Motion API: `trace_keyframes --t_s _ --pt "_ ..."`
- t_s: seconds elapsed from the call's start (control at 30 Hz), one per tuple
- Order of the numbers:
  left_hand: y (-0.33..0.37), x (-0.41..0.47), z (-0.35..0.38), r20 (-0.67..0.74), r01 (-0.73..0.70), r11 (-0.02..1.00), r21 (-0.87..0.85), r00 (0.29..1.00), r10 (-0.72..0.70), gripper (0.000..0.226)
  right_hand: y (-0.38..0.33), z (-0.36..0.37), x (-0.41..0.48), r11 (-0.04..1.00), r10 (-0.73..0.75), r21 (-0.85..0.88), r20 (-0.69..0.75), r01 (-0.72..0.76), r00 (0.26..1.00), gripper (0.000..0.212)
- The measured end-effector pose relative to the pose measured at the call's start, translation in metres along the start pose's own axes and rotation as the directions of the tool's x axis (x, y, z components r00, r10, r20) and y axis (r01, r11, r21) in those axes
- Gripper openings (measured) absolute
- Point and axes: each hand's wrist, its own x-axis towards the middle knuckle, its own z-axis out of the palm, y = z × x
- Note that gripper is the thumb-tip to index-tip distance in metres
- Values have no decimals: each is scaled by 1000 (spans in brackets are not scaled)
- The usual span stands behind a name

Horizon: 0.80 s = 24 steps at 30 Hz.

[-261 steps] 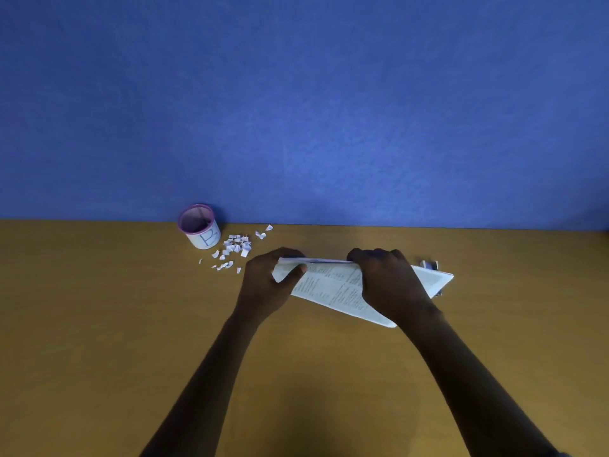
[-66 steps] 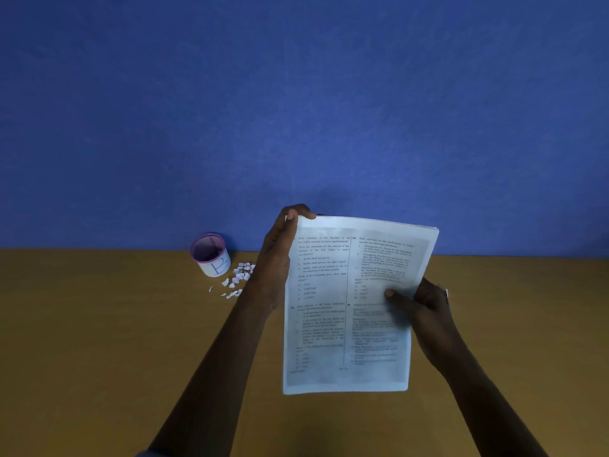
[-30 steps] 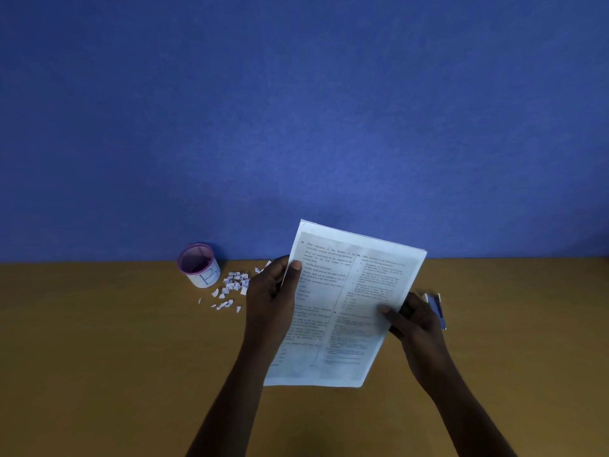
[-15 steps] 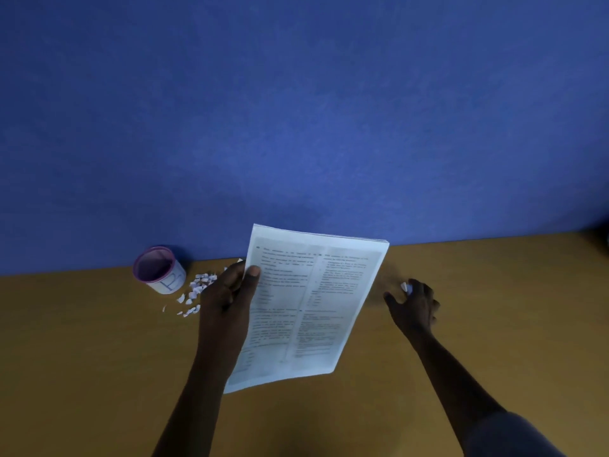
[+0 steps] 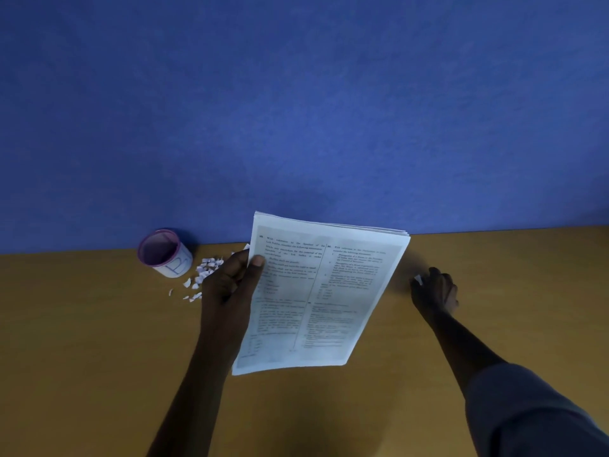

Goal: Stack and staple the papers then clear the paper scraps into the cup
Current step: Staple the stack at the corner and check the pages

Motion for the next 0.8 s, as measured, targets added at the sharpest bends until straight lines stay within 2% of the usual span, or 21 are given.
trace_keyframes --t_s 0.27,0.37,0.43,0.5,0.57,0.6,0.67,0.8 --pt "-5 1 -5 19 25 999 -41 1000 -25 22 7 8 -10 995 -92 -33 -66 90 994 28" --pt "-7 0 -6 5 46 998 -44 999 -46 20 9 7 -25 991 -108 70 -80 114 991 31" --pt "-8 -1 -7 0 60 997 -41 998 -60 19 12 9 -33 963 -97 244 -84 114 992 35" --pt "-8 -1 -8 16 66 997 -40 998 -66 20 17 11 -41 854 -22 520 -22 30 1000 41" --pt "-7 -2 -10 37 61 998 -18 997 -60 20 16 10 -50 610 38 782 138 -132 990 44" --pt "-7 -2 -11 48 60 998 -8 997 -59 20 14 7 -57 474 15 861 202 -185 979 40" --pt "-5 -4 -14 68 59 998 -8 996 -59 20 3 -7 -72 274 -67 931 269 -242 961 28" --pt "3 -4 -19 126 36 999 0 991 -36 20 -27 -58 -88 28 -270 949 309 -314 912 23"
